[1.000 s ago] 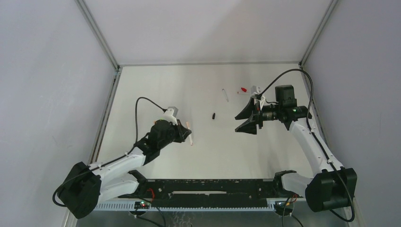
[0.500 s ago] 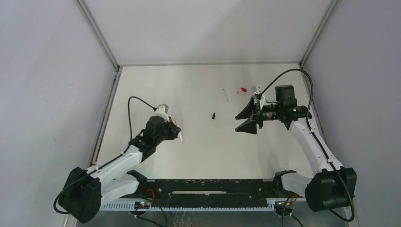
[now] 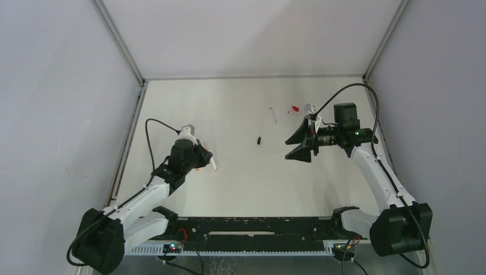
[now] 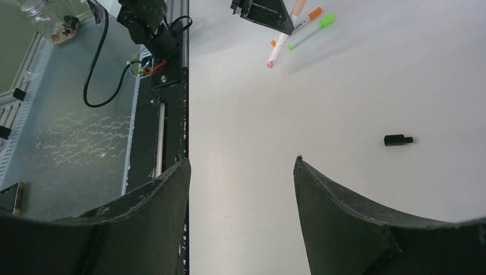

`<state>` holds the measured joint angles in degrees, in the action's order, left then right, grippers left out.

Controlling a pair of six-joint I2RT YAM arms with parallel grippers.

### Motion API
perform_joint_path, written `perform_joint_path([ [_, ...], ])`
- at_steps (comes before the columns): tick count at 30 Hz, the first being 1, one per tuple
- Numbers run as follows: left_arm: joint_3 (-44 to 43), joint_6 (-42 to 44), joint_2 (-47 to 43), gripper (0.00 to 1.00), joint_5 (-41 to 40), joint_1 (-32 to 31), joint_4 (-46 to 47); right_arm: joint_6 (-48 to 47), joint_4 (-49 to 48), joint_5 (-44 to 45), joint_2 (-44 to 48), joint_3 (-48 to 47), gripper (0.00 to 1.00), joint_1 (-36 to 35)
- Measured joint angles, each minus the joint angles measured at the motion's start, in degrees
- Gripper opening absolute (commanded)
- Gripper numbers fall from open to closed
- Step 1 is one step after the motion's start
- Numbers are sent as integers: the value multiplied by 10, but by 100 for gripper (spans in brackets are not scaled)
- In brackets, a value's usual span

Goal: Insert the pens into the pen caps
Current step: Place the pen at the center of the board.

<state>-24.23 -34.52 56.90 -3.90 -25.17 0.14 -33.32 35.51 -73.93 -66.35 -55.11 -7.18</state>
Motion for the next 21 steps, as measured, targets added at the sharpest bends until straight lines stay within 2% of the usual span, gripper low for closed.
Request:
perform_joint_path([
  [21, -43, -16, 11, 0, -105, 34, -94, 1, -1, 2, 0, 0, 73, 1],
])
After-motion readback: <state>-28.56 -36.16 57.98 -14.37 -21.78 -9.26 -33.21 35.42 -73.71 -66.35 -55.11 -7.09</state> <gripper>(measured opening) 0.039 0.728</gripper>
